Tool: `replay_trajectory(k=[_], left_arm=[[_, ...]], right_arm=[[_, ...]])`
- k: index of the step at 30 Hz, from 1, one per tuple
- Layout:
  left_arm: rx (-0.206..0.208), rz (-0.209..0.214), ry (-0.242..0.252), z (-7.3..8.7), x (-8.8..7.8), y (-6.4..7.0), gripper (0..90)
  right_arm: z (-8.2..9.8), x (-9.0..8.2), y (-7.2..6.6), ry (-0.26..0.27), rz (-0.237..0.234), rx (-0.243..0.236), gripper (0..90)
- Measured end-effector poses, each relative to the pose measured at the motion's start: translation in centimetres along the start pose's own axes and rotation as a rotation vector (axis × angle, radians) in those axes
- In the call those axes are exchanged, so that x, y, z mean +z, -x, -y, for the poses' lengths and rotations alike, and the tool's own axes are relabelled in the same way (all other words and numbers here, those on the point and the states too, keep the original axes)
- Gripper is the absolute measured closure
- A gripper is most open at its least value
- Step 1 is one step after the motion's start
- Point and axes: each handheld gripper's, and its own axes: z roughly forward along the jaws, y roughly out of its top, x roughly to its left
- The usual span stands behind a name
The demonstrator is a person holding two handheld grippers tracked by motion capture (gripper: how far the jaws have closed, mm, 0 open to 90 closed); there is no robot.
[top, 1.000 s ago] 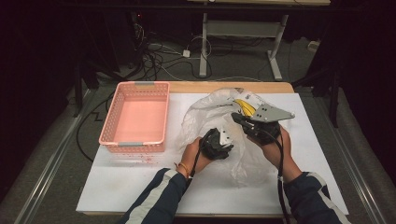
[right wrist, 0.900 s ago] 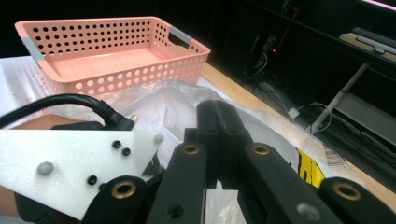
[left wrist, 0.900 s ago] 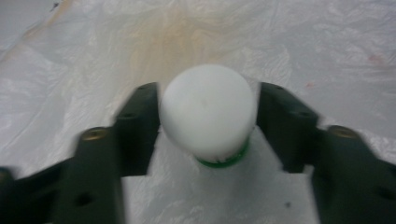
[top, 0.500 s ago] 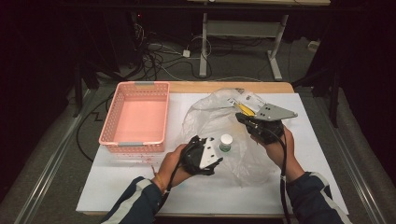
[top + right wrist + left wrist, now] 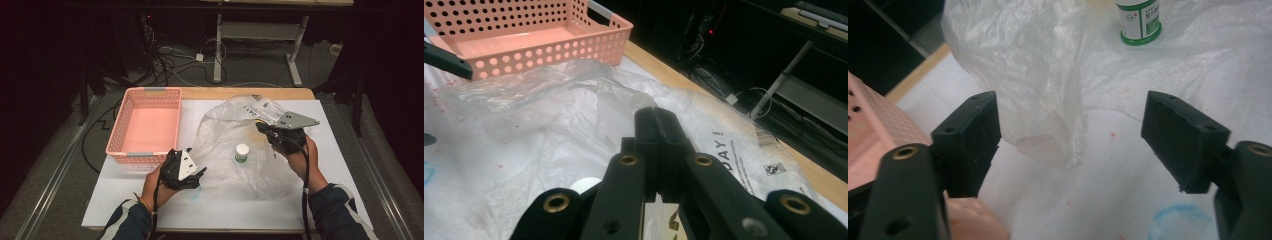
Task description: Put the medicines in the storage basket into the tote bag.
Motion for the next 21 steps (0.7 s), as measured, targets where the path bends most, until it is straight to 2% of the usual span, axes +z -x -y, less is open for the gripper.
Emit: replay_trajectory(k=[1,3,4,5,7,8,10,12,14,17,21], left_arm=[[-0.002,0.004,-0.012,-0.1,0.4,0.0,30.2],[-0.027,0.018,-0.012,-0.3,1.1,-0.1,37.0],[-0.030,0.022,-0.017,-0.4,1.4,-0.1,45.3],[-0.019,0.039,-0.026,-0.5,1.7,0.0,57.7],[0.007,0.054,-0.024,-0.7,2.0,0.4,76.2],[0.010,0.065,-0.027,-0.8,2.0,0.5,81.4],[0.011,0.072,-0.025,-0.9,2.0,0.7,85.0],[-0.007,0.100,-0.015,-1.0,1.9,0.6,85.8],[-0.006,0.098,-0.008,-1.1,1.8,0.6,86.1],[-0.007,0.099,-0.002,-1.3,1.6,0.7,86.1],[-0.005,0.106,-0.007,-1.3,1.7,0.9,86.1]], right_arm=[[0.1,0.0,0.1,-0.003,0.000,0.003,90.0],[0.4,0.1,0.4,-0.009,0.009,0.003,90.0],[0.5,0.2,0.6,-0.012,0.012,0.007,90.0],[0.7,0.2,0.7,-0.017,0.016,0.008,90.0],[1.0,0.3,1.1,-0.024,0.028,0.017,90.0],[1.1,0.4,1.3,-0.027,0.027,0.023,90.0],[1.4,0.4,1.5,-0.035,0.034,0.030,89.7],[1.6,0.5,1.8,-0.038,0.023,0.040,84.7],[1.8,0.5,1.8,-0.039,0.007,0.048,74.8],[1.6,-0.1,1.4,-0.021,0.018,0.050,55.7],[1.0,-2.1,0.4,0.036,-0.001,0.021,47.3]])
